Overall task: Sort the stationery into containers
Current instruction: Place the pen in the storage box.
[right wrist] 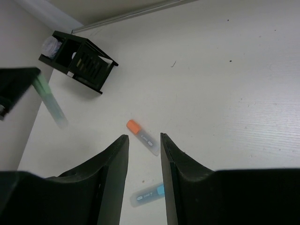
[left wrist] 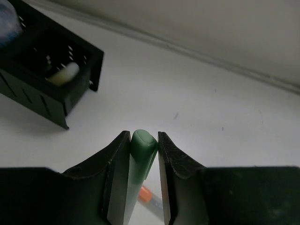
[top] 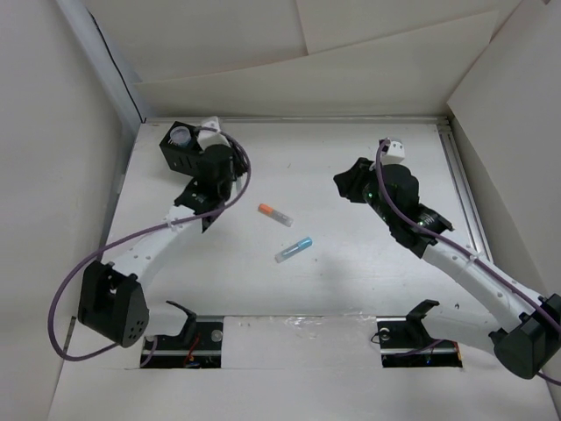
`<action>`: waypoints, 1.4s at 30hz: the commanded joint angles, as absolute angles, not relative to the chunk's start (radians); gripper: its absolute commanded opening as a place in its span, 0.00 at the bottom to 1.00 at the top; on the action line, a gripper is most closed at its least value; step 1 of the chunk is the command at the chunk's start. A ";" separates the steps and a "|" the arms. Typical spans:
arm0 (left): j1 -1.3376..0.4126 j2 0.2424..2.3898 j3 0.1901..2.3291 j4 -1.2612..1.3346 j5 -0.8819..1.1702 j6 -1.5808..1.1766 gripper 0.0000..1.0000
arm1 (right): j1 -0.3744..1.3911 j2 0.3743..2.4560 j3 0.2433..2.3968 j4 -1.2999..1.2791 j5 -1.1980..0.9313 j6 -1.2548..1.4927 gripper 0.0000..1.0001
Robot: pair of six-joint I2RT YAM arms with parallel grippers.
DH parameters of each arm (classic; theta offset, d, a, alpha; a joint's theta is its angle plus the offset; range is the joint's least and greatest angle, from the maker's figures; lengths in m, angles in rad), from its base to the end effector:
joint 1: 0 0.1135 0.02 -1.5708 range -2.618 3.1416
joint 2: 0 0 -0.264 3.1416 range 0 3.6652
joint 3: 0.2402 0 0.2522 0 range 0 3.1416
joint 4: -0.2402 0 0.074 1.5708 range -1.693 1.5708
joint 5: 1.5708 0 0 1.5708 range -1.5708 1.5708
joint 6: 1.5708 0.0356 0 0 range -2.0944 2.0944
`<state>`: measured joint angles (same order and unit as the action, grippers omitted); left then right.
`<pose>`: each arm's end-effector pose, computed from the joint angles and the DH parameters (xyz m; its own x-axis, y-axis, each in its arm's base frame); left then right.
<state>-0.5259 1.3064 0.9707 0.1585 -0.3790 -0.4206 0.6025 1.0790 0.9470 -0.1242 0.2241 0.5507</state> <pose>0.2725 -0.1430 0.3254 -0.2010 -0.3219 -0.9252 0.0760 0.9365 -0.3424 0.2115 0.1358 0.3459 -0.3744 0.3617 -0.8538 -0.2106 0.8635 0.4582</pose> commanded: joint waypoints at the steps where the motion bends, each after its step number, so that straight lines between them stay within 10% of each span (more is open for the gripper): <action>1: -0.422 1.299 1.083 0.296 -0.362 -0.468 0.00 | 0.597 1.057 0.943 -0.091 0.213 0.555 0.39; 16: -0.247 1.683 1.499 0.336 -0.448 -0.242 0.00 | 0.597 1.057 0.943 -0.081 0.195 0.555 0.39; 42: -0.172 1.904 1.572 0.414 -0.422 -0.193 0.01 | 0.606 1.057 0.943 -0.072 0.186 0.555 0.39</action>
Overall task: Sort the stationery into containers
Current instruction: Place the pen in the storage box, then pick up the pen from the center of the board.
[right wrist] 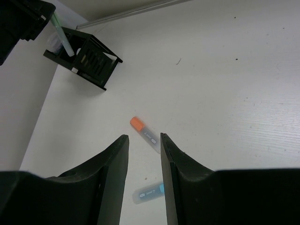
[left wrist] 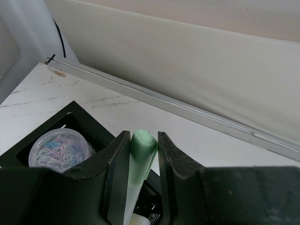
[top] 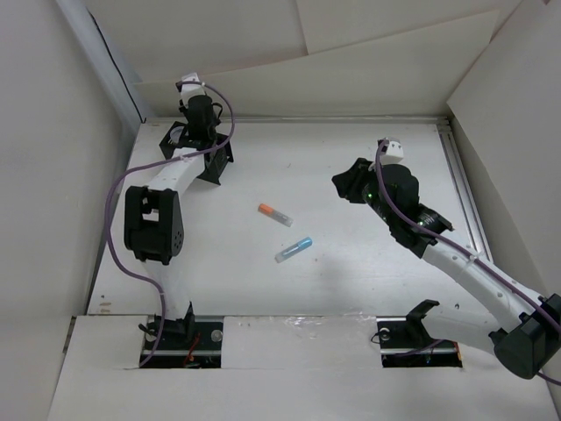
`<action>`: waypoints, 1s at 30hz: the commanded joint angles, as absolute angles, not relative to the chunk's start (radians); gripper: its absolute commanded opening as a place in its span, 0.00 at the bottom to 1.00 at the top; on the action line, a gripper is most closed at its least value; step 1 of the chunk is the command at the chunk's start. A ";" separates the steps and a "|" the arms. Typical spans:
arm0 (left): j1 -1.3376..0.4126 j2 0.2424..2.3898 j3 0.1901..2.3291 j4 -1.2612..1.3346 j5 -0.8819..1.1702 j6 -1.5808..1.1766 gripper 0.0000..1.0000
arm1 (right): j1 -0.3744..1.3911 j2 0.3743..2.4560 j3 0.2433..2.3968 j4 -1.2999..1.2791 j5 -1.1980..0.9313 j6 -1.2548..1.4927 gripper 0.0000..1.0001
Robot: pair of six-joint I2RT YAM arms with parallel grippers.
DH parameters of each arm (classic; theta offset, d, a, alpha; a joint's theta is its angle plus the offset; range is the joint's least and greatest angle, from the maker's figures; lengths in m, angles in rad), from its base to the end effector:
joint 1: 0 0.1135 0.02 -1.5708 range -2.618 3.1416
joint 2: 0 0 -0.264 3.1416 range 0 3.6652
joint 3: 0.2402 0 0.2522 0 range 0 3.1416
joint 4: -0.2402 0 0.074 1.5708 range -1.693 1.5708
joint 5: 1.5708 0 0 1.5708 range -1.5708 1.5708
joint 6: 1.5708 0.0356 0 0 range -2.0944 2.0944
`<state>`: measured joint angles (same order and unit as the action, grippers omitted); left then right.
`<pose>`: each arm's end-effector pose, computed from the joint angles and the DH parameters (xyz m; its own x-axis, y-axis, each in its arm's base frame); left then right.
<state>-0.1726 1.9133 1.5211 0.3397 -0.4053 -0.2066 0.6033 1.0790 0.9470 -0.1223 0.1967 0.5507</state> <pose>0.4600 -0.0660 0.3184 -0.0034 -0.1908 -0.9816 -0.2358 0.9541 -0.1846 0.2110 0.1369 0.3460 -0.3862 0.3571 -0.8505 -0.2330 0.8543 0.4646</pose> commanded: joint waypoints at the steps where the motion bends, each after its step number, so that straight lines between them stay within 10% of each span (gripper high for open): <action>1: -0.172 1.914 1.572 0.414 -0.422 -0.202 0.01 | 0.606 1.057 0.943 -0.072 0.186 0.555 0.39; 23: -0.196 1.717 1.396 0.443 -0.411 -0.221 0.44 | 0.606 1.057 0.934 -0.072 0.195 0.555 0.43; 28: -0.224 1.639 1.420 0.341 -0.402 -0.279 0.27 | 0.606 1.048 0.934 -0.072 0.195 0.555 0.44; 30: -0.236 1.597 1.352 0.305 -0.367 -0.404 0.23 | 0.606 1.057 0.934 -0.072 0.181 0.555 0.24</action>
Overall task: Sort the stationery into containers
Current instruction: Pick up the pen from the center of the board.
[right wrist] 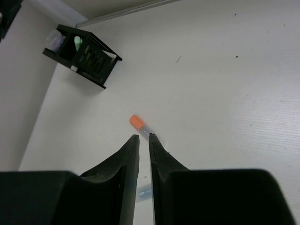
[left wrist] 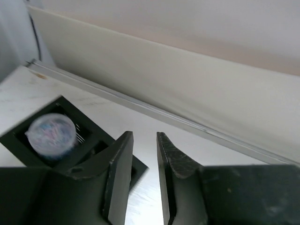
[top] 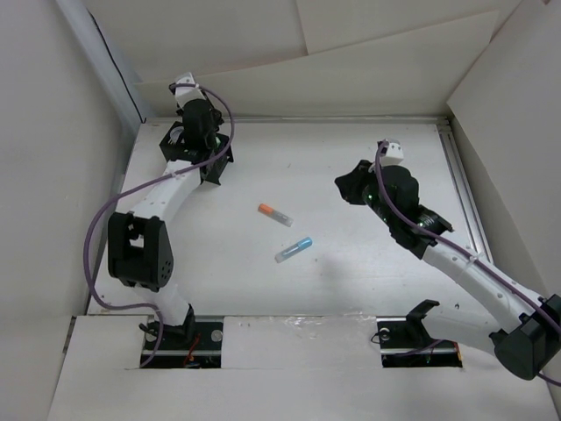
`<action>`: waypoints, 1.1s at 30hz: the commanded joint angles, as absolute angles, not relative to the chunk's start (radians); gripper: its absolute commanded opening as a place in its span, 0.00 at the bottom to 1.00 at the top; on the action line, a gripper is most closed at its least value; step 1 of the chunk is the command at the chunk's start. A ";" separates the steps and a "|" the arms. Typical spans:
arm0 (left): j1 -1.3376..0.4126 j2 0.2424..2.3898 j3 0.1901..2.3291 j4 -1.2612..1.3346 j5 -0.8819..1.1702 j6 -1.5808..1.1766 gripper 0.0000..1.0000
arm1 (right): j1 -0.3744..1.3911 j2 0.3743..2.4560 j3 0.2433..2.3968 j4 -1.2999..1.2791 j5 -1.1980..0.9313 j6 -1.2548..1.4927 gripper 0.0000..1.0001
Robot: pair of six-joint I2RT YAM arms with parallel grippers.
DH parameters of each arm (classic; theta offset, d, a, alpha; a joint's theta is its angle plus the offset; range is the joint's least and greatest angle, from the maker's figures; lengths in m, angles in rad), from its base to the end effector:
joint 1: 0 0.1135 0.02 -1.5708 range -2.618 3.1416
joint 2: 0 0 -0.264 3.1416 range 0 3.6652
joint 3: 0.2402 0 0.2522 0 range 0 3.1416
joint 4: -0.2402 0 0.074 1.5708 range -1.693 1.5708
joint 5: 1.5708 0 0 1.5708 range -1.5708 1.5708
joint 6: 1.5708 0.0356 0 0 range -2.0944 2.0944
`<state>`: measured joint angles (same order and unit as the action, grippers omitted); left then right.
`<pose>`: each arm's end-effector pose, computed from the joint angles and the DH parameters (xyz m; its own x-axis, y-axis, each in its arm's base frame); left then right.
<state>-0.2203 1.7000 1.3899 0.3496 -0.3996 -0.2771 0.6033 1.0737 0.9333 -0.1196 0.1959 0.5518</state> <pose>0.4054 -0.0766 0.3619 0.0858 -0.2775 -0.9569 -0.1607 0.9440 -0.2881 0.2101 0.1363 0.3427 -0.3908 0.3552 -0.8492 -0.2310 0.8552 0.4640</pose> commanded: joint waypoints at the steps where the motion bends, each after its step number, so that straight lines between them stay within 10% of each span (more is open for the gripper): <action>1: -0.250 1.545 1.313 0.305 -0.354 -0.438 0.22 | 0.606 1.057 0.934 -0.072 0.169 0.555 0.18; 7: -0.526 1.407 1.025 0.256 -0.451 -0.546 0.26 | 0.606 1.066 0.934 -0.063 0.158 0.546 0.02; 21: -0.552 1.454 0.741 0.293 -0.164 -0.788 0.40 | 0.606 1.046 0.934 -0.063 0.146 0.546 0.44; 33: -0.552 1.644 0.779 0.370 -0.175 -0.821 0.41 | 0.606 1.066 0.934 -0.063 0.135 0.546 0.49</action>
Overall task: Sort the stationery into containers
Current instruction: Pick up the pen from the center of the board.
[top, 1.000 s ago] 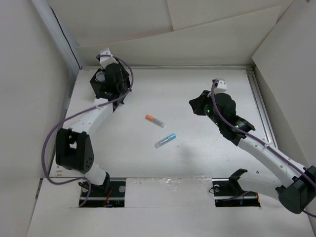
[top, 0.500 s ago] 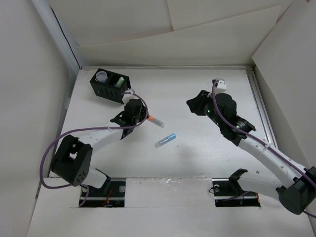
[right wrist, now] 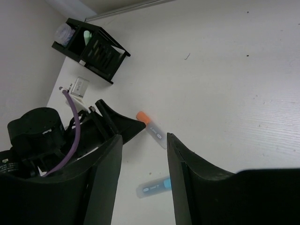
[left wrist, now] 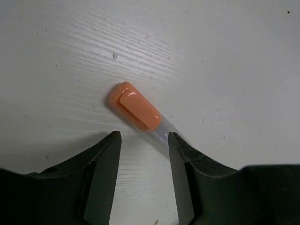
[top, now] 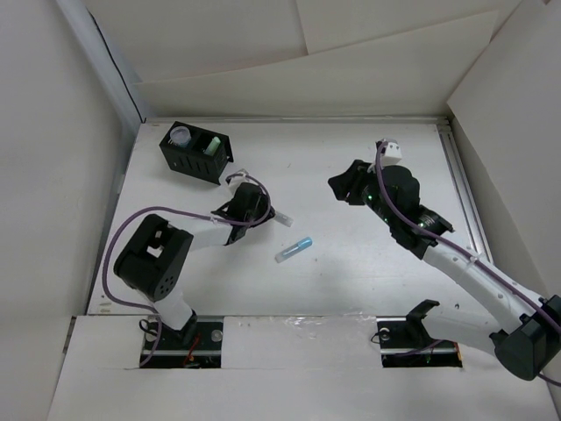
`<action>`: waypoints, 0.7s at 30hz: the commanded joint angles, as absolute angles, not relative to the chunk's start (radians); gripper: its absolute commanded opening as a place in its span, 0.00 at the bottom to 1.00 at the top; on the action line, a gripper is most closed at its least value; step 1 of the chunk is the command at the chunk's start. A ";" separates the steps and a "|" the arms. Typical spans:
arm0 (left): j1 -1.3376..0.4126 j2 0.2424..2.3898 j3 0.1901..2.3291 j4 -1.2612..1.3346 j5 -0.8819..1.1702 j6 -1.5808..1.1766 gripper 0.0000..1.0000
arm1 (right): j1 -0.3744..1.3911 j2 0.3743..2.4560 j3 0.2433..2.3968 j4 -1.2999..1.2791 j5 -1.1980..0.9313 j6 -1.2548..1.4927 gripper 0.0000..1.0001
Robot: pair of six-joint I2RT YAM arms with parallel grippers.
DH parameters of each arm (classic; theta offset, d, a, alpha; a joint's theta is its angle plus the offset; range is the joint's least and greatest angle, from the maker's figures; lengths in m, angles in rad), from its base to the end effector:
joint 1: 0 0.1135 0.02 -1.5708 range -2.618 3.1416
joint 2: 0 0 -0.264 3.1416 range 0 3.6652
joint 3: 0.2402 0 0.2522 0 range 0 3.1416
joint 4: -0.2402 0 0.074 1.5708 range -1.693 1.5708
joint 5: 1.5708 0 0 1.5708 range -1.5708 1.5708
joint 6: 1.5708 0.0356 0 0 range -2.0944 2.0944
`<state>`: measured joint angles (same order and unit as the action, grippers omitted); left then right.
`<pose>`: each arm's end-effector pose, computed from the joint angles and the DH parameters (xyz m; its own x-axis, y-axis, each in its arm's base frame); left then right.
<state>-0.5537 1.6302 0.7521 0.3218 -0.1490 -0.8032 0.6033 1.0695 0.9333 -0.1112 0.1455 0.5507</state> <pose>0.2843 -0.1696 0.1692 -0.6089 -0.4602 -0.6461 -0.0365 0.8299 -0.5566 0.2087 0.1375 0.3445 -0.4050 0.3497 -0.8448 -0.2742 0.8350 0.4771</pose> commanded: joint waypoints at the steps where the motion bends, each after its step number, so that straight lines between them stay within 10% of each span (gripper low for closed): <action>1: -0.552 1.654 0.799 0.370 -0.175 -0.810 0.41 | 0.606 1.066 0.934 -0.063 0.135 0.546 0.49; 21: -0.620 1.946 1.189 0.101 -0.415 -0.556 0.40 | 0.606 1.075 0.934 -0.063 0.126 0.546 0.51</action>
<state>-0.5755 1.9316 1.1263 0.2005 -0.3119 -0.6479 0.6033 1.0752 0.9333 -0.1108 0.1360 0.5503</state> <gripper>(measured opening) 0.403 0.513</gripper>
